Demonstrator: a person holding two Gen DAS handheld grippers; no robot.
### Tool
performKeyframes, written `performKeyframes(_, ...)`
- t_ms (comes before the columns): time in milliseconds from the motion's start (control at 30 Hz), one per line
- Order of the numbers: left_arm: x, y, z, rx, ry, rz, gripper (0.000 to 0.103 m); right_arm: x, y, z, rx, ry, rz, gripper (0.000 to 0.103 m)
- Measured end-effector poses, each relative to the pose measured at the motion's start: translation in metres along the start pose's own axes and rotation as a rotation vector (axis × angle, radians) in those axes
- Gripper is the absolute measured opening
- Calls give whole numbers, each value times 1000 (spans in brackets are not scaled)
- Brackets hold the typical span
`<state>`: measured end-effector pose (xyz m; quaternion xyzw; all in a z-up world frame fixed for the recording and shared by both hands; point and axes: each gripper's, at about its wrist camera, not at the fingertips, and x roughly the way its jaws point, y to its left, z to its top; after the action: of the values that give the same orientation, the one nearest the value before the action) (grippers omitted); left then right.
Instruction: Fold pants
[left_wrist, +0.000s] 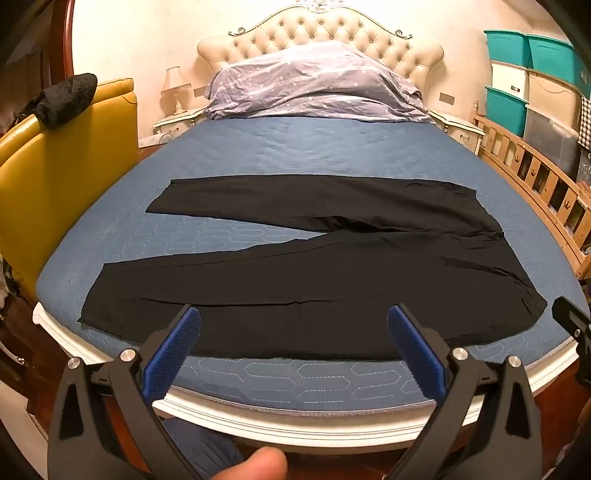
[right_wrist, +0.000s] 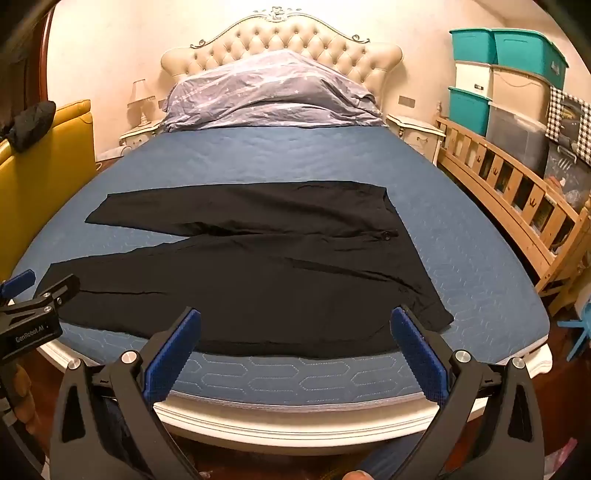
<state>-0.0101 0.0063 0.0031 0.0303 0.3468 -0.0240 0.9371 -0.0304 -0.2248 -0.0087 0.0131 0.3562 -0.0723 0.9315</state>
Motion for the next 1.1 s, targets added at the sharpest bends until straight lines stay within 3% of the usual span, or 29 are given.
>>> performKeyframes(400,-4,-6,-3,6,29,20,102,-2,1,-2,37,26,32,99)
performKeyframes(533,-7,-7,-5,1,36,14,102,-7,0,-5,35,15,83,99)
performKeyframes(633,-10,-11,-8,1,42,9,102,-12,7,-6,-11,-6,54,99)
performKeyframes(1100,-14,-5,-5,-2,34,5,102,-8,6,-4,0,0,47,99)
